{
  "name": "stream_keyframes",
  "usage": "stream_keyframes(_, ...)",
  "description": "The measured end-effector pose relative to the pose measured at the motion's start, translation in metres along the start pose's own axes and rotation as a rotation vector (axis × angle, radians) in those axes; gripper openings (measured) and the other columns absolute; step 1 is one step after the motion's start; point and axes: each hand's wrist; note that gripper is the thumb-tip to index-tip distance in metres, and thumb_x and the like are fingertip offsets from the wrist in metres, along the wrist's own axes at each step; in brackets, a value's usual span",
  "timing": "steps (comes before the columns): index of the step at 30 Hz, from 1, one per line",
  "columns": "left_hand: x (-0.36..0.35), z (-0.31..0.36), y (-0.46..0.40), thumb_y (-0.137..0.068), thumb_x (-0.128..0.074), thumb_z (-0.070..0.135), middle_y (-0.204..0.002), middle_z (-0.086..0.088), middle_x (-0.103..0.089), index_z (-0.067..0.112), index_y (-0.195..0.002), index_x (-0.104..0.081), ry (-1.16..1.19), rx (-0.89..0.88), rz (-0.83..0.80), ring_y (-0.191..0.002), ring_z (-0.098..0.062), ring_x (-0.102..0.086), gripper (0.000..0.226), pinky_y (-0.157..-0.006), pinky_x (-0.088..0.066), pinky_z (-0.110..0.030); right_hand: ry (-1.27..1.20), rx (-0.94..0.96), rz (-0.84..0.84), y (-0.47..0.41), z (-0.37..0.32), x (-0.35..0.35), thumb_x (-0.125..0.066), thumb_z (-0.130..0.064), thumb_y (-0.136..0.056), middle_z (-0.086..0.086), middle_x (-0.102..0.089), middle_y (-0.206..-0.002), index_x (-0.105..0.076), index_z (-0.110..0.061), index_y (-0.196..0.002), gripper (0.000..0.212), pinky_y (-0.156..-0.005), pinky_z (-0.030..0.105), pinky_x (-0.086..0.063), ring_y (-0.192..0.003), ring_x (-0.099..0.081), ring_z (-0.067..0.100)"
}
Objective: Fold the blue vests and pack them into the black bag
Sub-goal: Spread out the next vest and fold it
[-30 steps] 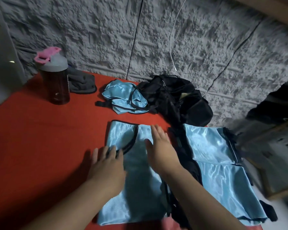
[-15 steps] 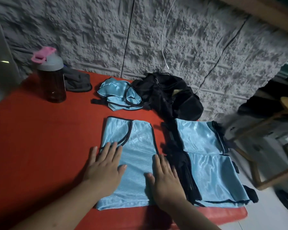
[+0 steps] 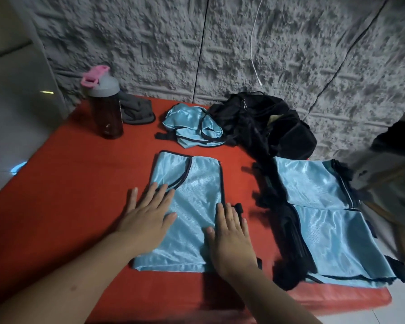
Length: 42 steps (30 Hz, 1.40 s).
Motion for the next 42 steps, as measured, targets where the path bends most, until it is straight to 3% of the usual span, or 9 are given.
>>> stream_keyframes(6, 0.017, -0.009, 0.026, -0.088, -0.003, 0.068, -0.167, 0.008, 0.012, 0.029, -0.161, -0.005, 0.122, -0.157, 0.086, -0.151, -0.011, 0.025, 0.082, -0.124, 0.013, -0.043, 0.027, 0.022, 0.017, 0.006, -0.007, 0.015, -0.034, -0.041, -0.104, 0.008, 0.016, -0.169, 0.015, -0.02, -0.16, 0.078, -0.126, 0.044, 0.004, -0.155, 0.018, 0.023)
stream_keyframes(8, 0.02, -0.004, 0.038, -0.09, -0.025, 0.069, -0.166, 0.007, -0.016, 0.03, -0.157, -0.031, 0.222, -0.277, 0.1, -0.155, -0.011, -0.001, 0.077, -0.125, 0.005, -0.028, -0.077, 0.076, 0.053, 0.013, -0.007, 0.03, -0.047, -0.031, -0.096, 0.008, -0.014, -0.168, -0.016, -0.022, -0.16, 0.072, -0.123, 0.035, -0.02, -0.155, -0.014, 0.026)
stream_keyframes(11, 0.015, -0.001, 0.054, -0.085, -0.058, 0.064, -0.124, 0.019, -0.058, 0.033, -0.126, -0.064, 0.305, -0.401, 0.086, -0.123, -0.002, -0.047, 0.052, -0.112, -0.034, -0.021, -0.195, 0.043, 0.127, 0.026, 0.007, 0.055, -0.056, -0.031, -0.084, -0.005, -0.071, -0.117, -0.069, -0.031, -0.117, 0.036, -0.084, 0.032, -0.05, -0.105, -0.066, 0.021)
stream_keyframes(14, 0.011, -0.002, 0.063, -0.078, -0.063, 0.068, -0.098, 0.022, -0.052, 0.038, -0.107, -0.068, 0.213, -0.432, 0.099, -0.103, 0.001, -0.048, 0.042, -0.094, -0.043, -0.024, -0.151, 0.183, -0.008, 0.038, 0.021, 0.062, -0.068, -0.03, -0.074, -0.006, -0.069, -0.091, -0.07, -0.03, -0.085, 0.011, -0.077, 0.031, -0.045, -0.09, -0.06, 0.022)
stream_keyframes(24, 0.03, 0.019, 0.066, -0.093, -0.062, 0.033, -0.091, 0.016, -0.051, 0.032, -0.092, -0.065, 0.26, -0.38, 0.019, -0.095, 0.0, -0.046, 0.003, -0.086, -0.042, -0.021, -0.109, 0.212, 0.023, 0.044, 0.028, 0.049, -0.062, -0.012, -0.073, -0.005, -0.066, -0.104, -0.077, -0.029, -0.098, 0.034, -0.087, 0.035, -0.051, -0.101, -0.06, 0.022)
stream_keyframes(30, 0.034, 0.019, 0.064, -0.088, -0.066, 0.035, -0.084, 0.014, -0.051, 0.027, -0.08, -0.061, 0.241, -0.358, 0.028, -0.09, 0.0, -0.045, 0.012, -0.08, -0.046, -0.026, -0.13, 0.254, 0.127, 0.045, 0.024, 0.059, -0.06, -0.013, -0.068, -0.004, -0.062, -0.089, -0.074, -0.025, -0.078, 0.021, -0.073, 0.026, -0.049, -0.085, -0.06, 0.019)
stream_keyframes(35, 0.033, 0.016, 0.065, -0.086, -0.066, 0.05, -0.085, 0.014, -0.053, 0.027, -0.082, -0.066, 0.255, -0.354, -0.018, -0.094, 0.001, -0.045, 0.024, -0.086, -0.044, -0.021, -0.033, 0.301, -0.013, 0.042, 0.03, 0.051, -0.051, -0.025, -0.067, -0.009, -0.066, -0.087, -0.076, -0.027, -0.08, 0.028, -0.079, 0.038, -0.053, -0.09, -0.061, 0.021)
stream_keyframes(39, 0.026, 0.016, 0.057, -0.089, -0.043, 0.06, -0.079, 0.012, -0.052, 0.026, -0.08, -0.067, 0.294, -0.295, 0.095, -0.089, -0.002, -0.045, 0.042, -0.083, -0.044, -0.025, -0.07, 0.344, 0.221, 0.037, 0.017, 0.061, -0.058, -0.021, -0.077, -0.007, -0.057, -0.073, -0.061, -0.019, -0.062, 0.016, -0.068, 0.039, -0.05, -0.076, -0.054, 0.021)
stream_keyframes(42, 0.018, 0.018, 0.048, -0.091, -0.059, 0.041, -0.092, 0.016, -0.054, 0.03, -0.091, -0.068, 0.288, -0.28, 0.271, -0.1, -0.004, -0.047, 0.014, -0.092, -0.045, -0.026, -0.194, 0.386, 0.339, 0.03, -0.004, 0.06, -0.059, -0.014, -0.088, -0.005, -0.065, -0.09, -0.073, -0.019, -0.089, 0.015, -0.077, 0.033, -0.052, -0.088, -0.058, 0.019)
Point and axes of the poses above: each hand's wrist, its own y-axis away from the middle knuckle, its own x-axis out of the back of the hand, z = x × y
